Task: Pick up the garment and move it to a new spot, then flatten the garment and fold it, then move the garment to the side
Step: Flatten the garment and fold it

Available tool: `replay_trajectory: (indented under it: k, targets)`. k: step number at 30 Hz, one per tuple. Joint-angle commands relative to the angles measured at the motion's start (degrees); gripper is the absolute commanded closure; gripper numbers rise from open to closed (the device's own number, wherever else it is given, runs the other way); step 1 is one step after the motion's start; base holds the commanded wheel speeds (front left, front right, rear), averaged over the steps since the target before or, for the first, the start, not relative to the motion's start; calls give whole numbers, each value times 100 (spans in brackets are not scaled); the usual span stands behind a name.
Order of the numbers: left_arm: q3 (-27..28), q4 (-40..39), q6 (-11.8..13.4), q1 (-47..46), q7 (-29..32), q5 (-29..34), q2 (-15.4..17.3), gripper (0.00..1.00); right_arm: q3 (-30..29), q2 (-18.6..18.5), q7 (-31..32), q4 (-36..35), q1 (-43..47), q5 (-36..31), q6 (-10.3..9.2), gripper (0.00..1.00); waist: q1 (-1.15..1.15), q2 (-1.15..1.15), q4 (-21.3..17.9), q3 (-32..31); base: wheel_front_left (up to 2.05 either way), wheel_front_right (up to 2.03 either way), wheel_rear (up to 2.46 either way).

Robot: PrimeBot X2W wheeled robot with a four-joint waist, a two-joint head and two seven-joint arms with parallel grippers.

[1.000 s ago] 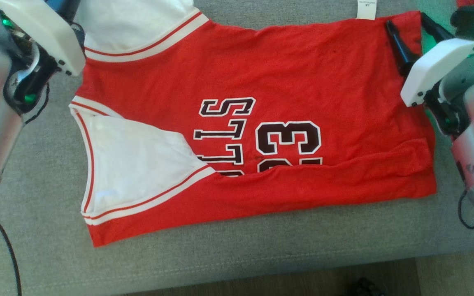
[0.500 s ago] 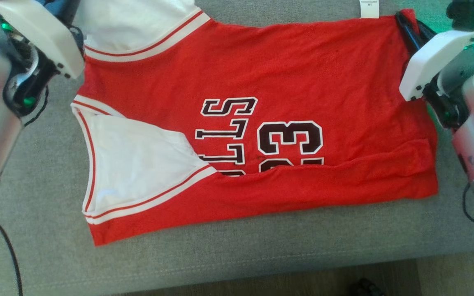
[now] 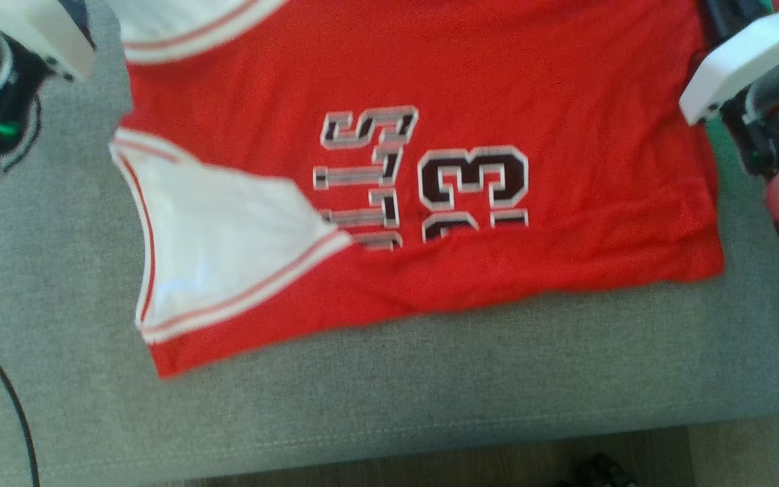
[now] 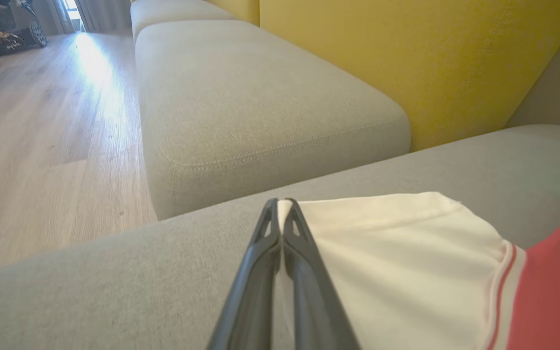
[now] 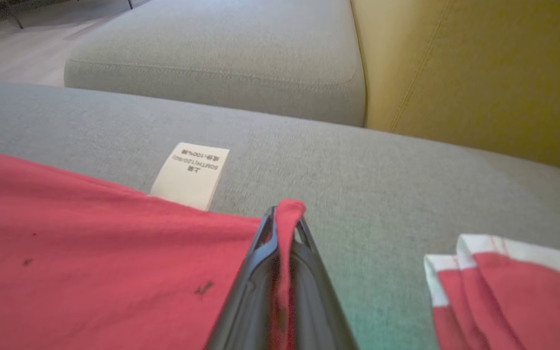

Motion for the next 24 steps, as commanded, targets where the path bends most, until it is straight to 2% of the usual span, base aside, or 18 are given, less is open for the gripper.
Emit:
replay_trajectory:
  k: [1,10,24]
  targets:
    - [326,-59,45,-337,-72,13,275,100,-11,-45,-91,-55,-50,-28,-4,100,0,0,-4,6,0,0,0]
    - [317,285,7,-424,-327,65,114,100,251,150,-353,263,-205,5,-4,100,0,0,-34,29,0,0,0]
    - [-88,-60,-85,187,-391,41,332,100,435,-200,-702,157,314,203,-4,100,0,0,103,-530,0,0,0]
